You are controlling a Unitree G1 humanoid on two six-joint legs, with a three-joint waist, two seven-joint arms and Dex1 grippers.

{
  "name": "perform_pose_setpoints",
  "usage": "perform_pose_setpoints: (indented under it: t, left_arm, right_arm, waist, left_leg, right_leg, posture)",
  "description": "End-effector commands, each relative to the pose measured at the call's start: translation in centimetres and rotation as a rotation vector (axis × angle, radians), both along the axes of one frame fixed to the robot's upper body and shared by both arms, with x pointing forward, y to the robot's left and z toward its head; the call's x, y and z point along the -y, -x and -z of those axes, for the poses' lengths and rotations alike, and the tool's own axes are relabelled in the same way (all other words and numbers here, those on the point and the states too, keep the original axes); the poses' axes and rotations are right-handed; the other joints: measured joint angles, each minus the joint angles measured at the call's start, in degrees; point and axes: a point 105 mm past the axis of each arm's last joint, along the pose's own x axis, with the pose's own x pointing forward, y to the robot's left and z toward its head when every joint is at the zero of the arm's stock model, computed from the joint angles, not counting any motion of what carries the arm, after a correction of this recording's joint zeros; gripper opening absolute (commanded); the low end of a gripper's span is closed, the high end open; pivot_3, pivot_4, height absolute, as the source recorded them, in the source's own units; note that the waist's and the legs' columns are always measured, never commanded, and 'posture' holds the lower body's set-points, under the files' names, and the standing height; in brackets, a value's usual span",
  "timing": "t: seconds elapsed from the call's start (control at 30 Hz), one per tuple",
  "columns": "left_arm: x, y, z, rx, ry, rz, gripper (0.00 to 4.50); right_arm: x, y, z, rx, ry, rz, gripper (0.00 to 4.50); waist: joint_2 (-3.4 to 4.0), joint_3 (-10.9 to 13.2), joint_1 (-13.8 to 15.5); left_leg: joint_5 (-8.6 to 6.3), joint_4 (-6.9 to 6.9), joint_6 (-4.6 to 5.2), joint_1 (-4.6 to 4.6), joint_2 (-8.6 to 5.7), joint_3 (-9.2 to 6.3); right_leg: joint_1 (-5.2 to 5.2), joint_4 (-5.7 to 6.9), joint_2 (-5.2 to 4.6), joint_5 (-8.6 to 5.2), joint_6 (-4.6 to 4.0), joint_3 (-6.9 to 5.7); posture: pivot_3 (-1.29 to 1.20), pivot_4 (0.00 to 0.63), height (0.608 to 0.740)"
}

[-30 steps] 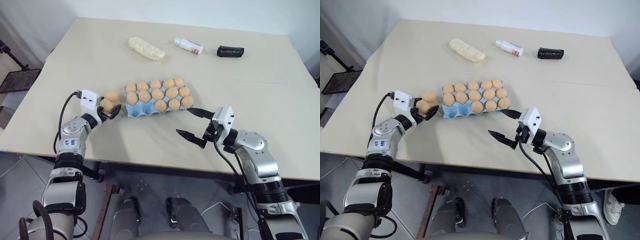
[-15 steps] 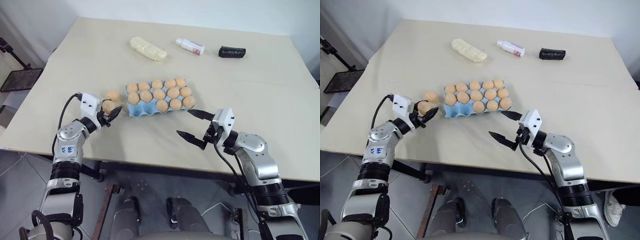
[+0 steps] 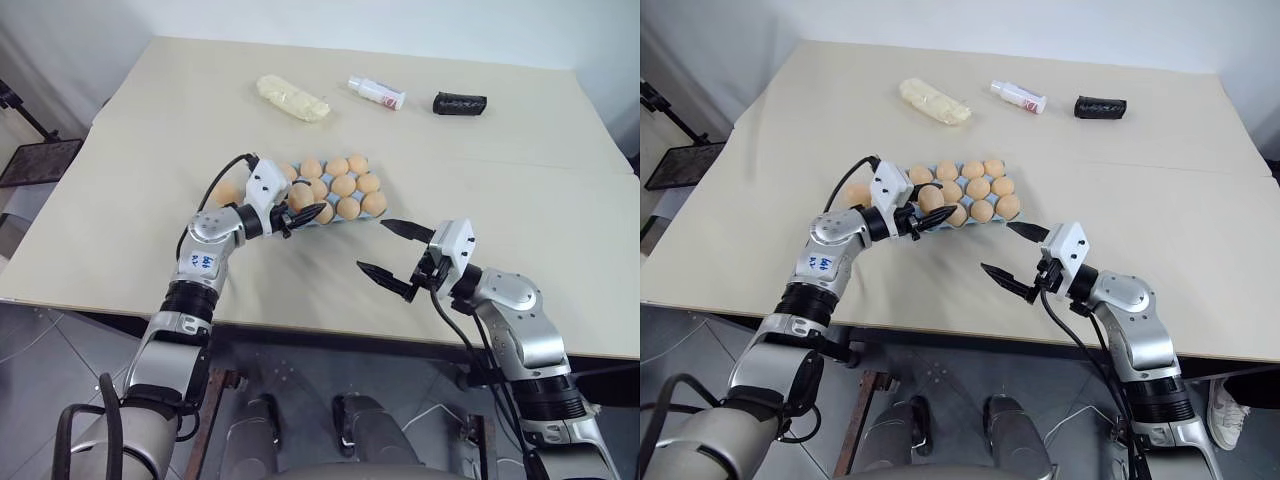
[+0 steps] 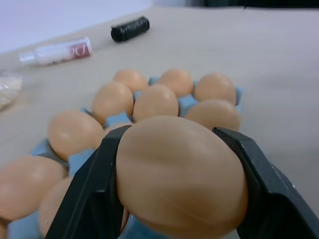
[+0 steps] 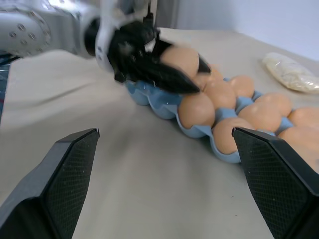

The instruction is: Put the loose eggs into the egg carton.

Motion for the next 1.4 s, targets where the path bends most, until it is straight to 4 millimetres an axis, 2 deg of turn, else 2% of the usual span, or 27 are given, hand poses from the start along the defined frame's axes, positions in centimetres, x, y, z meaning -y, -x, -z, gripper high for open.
perform_pose_setpoints:
  t: [0.03,0.17,0.23,0.33,0.47,0.53,0.6,0.7,0.8,0.9,1.0,1.03,1.07,1.13,1.23,1.27,1.4]
  left_arm:
    - [-0.1,-0.5,-1.3,0.052,0.023,-0.005,3.30]
    - [-0.6,0.0,-1.9,0.098,0.032,0.022,4.48]
    - [-1.2,0.4,-2.5,0.134,0.046,0.030,4.48]
    - [-3.2,1.4,-3.3,0.177,0.064,0.016,4.48]
    - [-8.2,3.2,-3.5,0.207,0.078,-0.104,4.48]
    - [-11.4,4.6,-3.1,0.206,0.090,-0.196,4.48]
    - [-13.8,5.8,-2.7,0.204,0.090,-0.280,4.48]
    - [-18.1,7.6,-1.4,0.170,0.107,-0.478,4.48]
    - [-20.2,9.4,-0.2,0.137,0.100,-0.586,4.48]
    - [-20.8,10.8,1.0,0.092,0.105,-0.616,4.48]
    - [-20.1,11.1,1.3,0.066,0.112,-0.603,4.48]
    - [-19.8,10.8,1.1,0.068,0.124,-0.600,4.48]
    - [-19.3,10.3,0.9,0.071,0.133,-0.594,4.48]
    - [-18.5,9.0,0.5,0.069,0.138,-0.584,4.48]
    - [-17.8,6.5,0.0,0.052,0.147,-0.588,4.48]
    - [-17.4,5.5,-0.3,0.055,0.150,-0.585,4.48]
    - [-16.2,1.6,-1.0,0.022,0.147,-0.583,4.48]
  right_arm:
    - [0.6,0.4,-1.5,0.058,-0.012,0.033,4.50]
    - [0.6,0.7,-1.5,0.057,-0.016,0.042,4.50]
    - [0.6,0.8,-1.5,0.054,-0.019,0.040,4.50]
    - [0.3,1.0,-1.5,0.045,-0.021,0.014,4.50]
    - [-0.4,1.1,-1.5,0.034,-0.021,-0.044,4.50]
    - [-0.9,0.8,-1.5,0.032,-0.023,-0.071,4.50]
    - [-1.3,0.6,-1.5,0.030,-0.023,-0.091,4.50]
    - [-1.8,0.4,-1.8,0.046,-0.033,-0.116,4.50]
    - [-1.9,0.3,-2.0,0.056,-0.047,-0.126,4.50]
    - [-2.0,0.3,-1.8,0.056,-0.045,-0.139,4.50]
    - [-2.0,0.2,-1.7,0.054,-0.043,-0.142,4.50]
    - [-2.0,0.1,-1.8,0.054,-0.042,-0.139,4.50]
    - [-1.9,0.0,-1.9,0.055,-0.042,-0.136,4.50]
    - [-1.8,-0.1,-1.9,0.054,-0.039,-0.131,4.50]
    - [-1.7,-0.1,-1.8,0.051,-0.030,-0.130,4.50]
    - [-1.7,-0.2,-1.9,0.052,-0.027,-0.127,4.50]
    - [-1.4,-0.4,-2.2,0.065,-0.023,-0.109,4.50]
  waist:
    - [0.00,0.00,0.12]
    - [0.00,0.00,0.19]
    - [0.00,0.00,0.13]
    - [0.00,0.00,0.04]
    - [0.01,0.00,-0.28]
    - [0.01,0.00,-0.75]
    - [0.01,0.01,-1.04]
    - [0.00,0.00,-1.14]
    - [0.00,0.00,-1.08]
    - [-0.01,-0.01,-1.07]
    - [-0.01,-0.01,-1.09]
    - [-0.01,-0.01,-1.12]
    - [-0.01,-0.01,-1.11]
    - [-0.01,-0.01,-1.02]
    - [-0.02,-0.01,-1.00]
    - [-0.02,-0.01,-1.00]
    - [-0.02,-0.01,-0.93]
  left_leg:
    - [0.00,-0.01,-0.01,-0.01,0.03,0.00]
    - [-0.01,0.00,-0.01,-0.01,0.05,0.03]
    - [-0.02,0.00,-0.02,-0.02,0.07,0.03]
    - [-0.02,-0.01,-0.02,-0.01,0.14,0.05]
    - [0.00,-0.07,-0.04,0.01,0.25,0.06]
    - [0.01,-0.07,-0.04,0.02,0.28,0.05]
    - [0.01,-0.07,-0.03,0.03,0.28,0.07]
    - [-0.03,-0.06,-0.09,0.04,0.25,0.02]
    - [-0.09,-0.06,-0.17,0.04,0.20,-0.03]
    - [-0.12,-0.09,-0.17,0.03,0.16,-0.04]
    - [-0.14,-0.16,-0.17,0.02,0.17,-0.03]
    - [-0.14,-0.20,-0.18,0.02,0.17,-0.03]
    - [-0.14,-0.23,-0.18,0.02,0.17,-0.02]
    - [-0.14,-0.24,-0.18,0.03,0.15,-0.01]
    - [-0.13,-0.23,-0.18,0.02,0.16,-0.03]
    - [-0.13,-0.23,-0.18,0.04,0.16,-0.02]
    - [-0.10,-0.22,-0.15,0.02,0.15,0.03]
  right_leg:
    - [0.00,0.00,0.00,-0.01,-0.01,-0.01]
    - [0.00,-0.01,-0.03,-0.01,-0.01,-0.02]
    - [0.00,-0.01,-0.03,-0.01,-0.01,-0.03]
    - [0.00,0.01,0.00,-0.01,-0.01,-0.04]
    - [-0.01,0.04,0.04,-0.03,-0.05,-0.03]
    - [-0.01,0.07,0.03,-0.04,-0.05,-0.04]
    - [0.00,0.09,-0.03,-0.04,-0.05,-0.06]
    - [0.04,0.09,-0.10,-0.04,-0.05,-0.08]
    - [0.05,0.08,-0.17,-0.04,-0.06,-0.10]
    - [0.08,0.01,-0.29,-0.05,-0.08,-0.13]
    - [0.12,-0.12,-0.37,-0.05,-0.11,-0.19]
    - [0.12,-0.16,-0.38,-0.34,-0.65,-0.20]
    - [0.13,-0.18,-0.39,-0.53,-1.01,-0.19]
    - [0.14,-0.18,-0.37,-0.52,-0.99,-0.19]
    - [0.13,-0.17,-0.29,-0.30,-0.58,-0.19]
    - [0.14,-0.17,-0.28,-0.06,-0.15,-0.20]
    - [0.09,-0.18,-0.21,-0.02,-0.08,-0.17]
  posture:
    - [0.00,0.150,0.740]
    - [0.00,0.150,0.740]
    - [0.00,0.150,0.740]
    - [0.00,0.150,0.740]
    - [0.00,0.150,0.740]
    - [0.00,0.150,0.740]
    - [0.00,0.150,0.740]
    - [0.00,0.150,0.740]
    - [0.00,0.150,0.740]
    - [0.00,0.150,0.740]
    - [0.00,0.150,0.740]
    - [0.00,0.150,0.740]
    - [0.00,0.150,0.740]
    - [0.00,0.150,0.740]
    - [0.00,0.150,0.740]
    - [0.00,0.150,0.740]
    - [0.00,0.150,0.740]
